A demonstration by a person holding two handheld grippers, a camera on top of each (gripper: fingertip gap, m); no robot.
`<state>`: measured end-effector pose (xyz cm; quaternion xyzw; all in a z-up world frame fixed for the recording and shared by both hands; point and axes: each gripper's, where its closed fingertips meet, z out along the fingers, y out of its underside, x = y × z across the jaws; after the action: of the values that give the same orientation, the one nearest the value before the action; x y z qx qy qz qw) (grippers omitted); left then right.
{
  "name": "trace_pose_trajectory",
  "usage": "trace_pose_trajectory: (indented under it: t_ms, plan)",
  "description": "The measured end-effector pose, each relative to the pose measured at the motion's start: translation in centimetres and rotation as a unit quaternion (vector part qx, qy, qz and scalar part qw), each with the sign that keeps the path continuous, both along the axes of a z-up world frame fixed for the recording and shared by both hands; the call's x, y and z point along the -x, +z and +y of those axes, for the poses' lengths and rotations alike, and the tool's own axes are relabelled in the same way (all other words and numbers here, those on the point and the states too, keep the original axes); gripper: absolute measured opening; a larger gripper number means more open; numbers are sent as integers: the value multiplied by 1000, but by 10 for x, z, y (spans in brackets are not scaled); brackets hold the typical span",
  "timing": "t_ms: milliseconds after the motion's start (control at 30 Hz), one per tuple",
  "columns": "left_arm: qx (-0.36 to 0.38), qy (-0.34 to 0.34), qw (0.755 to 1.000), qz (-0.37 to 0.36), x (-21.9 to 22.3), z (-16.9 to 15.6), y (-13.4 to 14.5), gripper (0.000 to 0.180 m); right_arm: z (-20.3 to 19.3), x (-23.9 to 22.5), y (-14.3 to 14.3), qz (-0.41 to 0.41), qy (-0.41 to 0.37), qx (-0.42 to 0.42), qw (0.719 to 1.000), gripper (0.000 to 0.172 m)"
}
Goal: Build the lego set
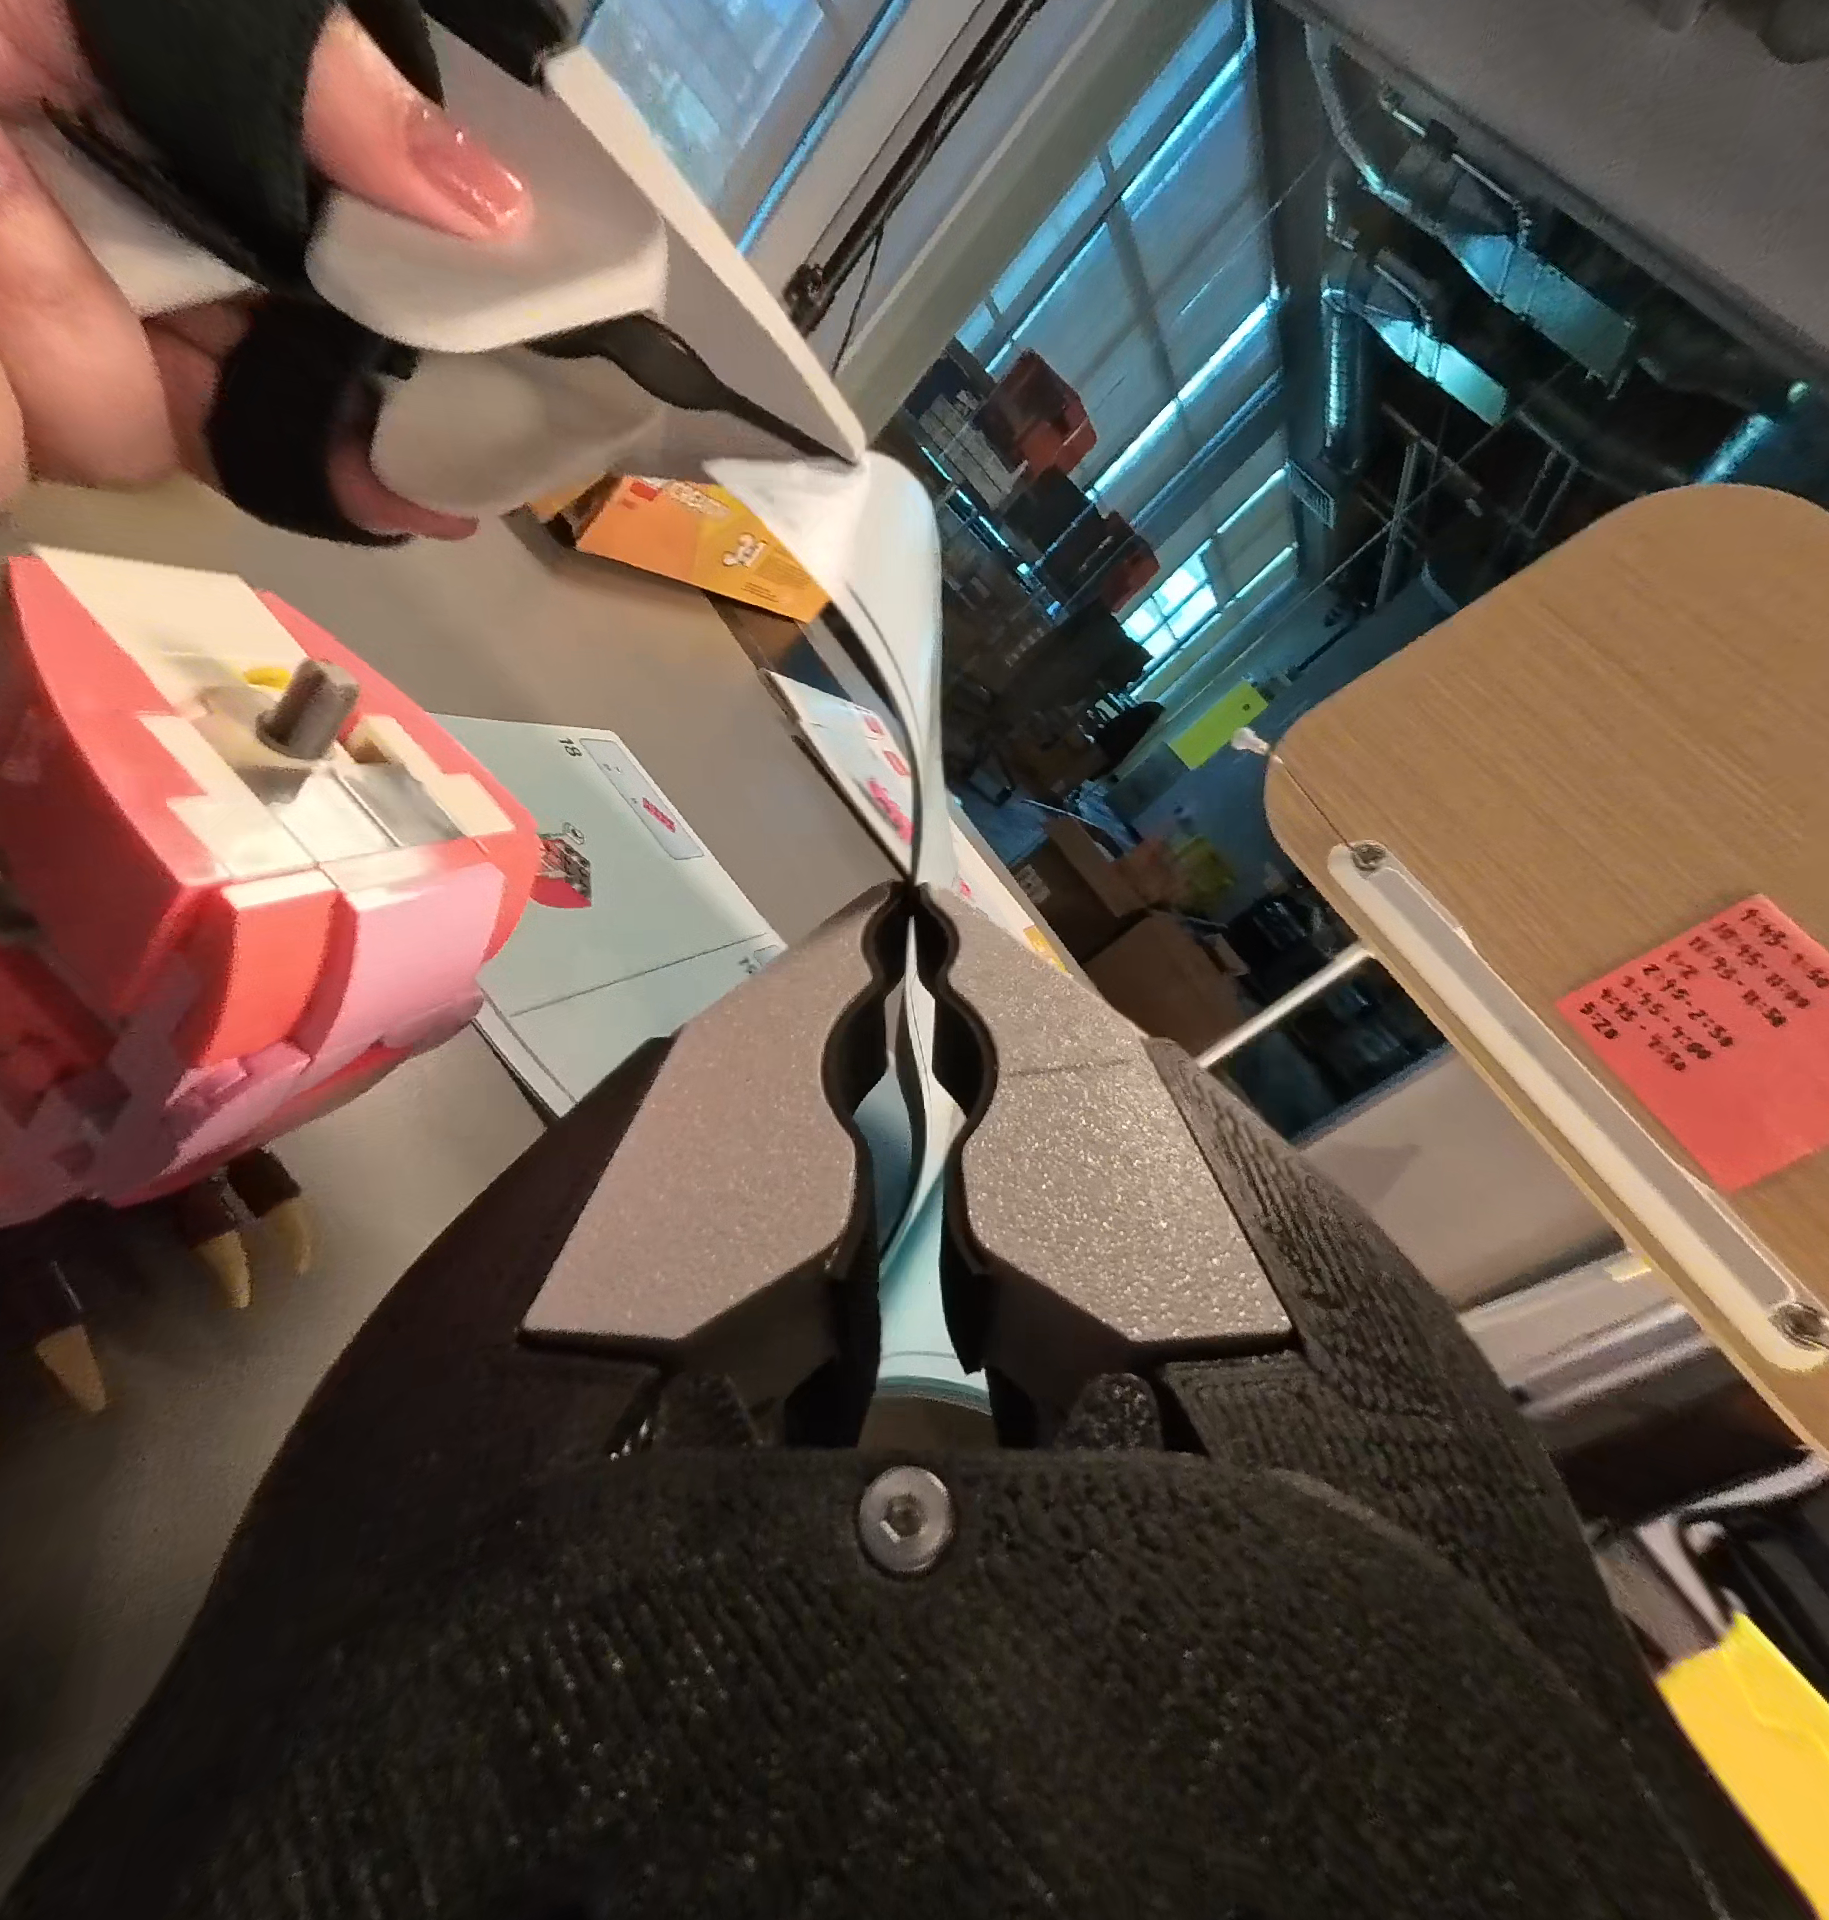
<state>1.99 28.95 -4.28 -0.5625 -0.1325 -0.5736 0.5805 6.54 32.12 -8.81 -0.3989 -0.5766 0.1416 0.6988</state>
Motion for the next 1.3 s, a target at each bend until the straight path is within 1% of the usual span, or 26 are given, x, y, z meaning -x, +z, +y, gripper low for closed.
trace_pose_trajectory:
  t_ms: [33,100,200,300,367,400,467,567,633,700,933,1133,1233,1300]
  plan:
    - [-3,-1,1000,-3,0,0,0,0,-1,0,0,1,7,8,1000,0]
    - [-9,-10,1000,-7,-4,1,0,0,-5,1,1,8,34,28,999,13]
    - [-16,-22,1000,-11,-11,2,0,0,-21,0,10,25,104,54,993,25]
    - [-14,-26,1000,-6,-17,5,-3,0,-38,0,19,19,179,77,981,27]
    - [-18,-26,999,-9,-18,6,-2,0,-45,1,22,-3,210,97,973,24]
    - [-19,-25,999,-8,-18,6,-2,0,-44,2,23,-16,207,97,973,23]
    - [-19,-23,1000,0,-18,6,-2,0,-42,2,25,-36,191,68,978,22]
    - [-17,-22,1000,15,-20,6,-3,0,-41,3,27,-63,157,-3,986,26]
    - [-18,-22,999,17,-22,6,-2,0,-44,4,26,-85,143,-55,985,28]
    - [-17,-24,999,21,-24,6,-2,0,-44,7,22,-106,129,-78,983,31]
    - [-13,-21,999,48,-26,7,-5,0,-43,8,28,-105,116,-69,985,27]
    - [-10,-17,998,56,-25,7,-7,0,-45,6,30,-102,128,-56,985,22]
    - [-8,-15,998,58,-24,7,-7,0,-45,4,33,-98,131,-49,985,16]
    - [-8,-16,998,58,-25,7,-7,0,-44,2,33,-101,133,-45,985,16]
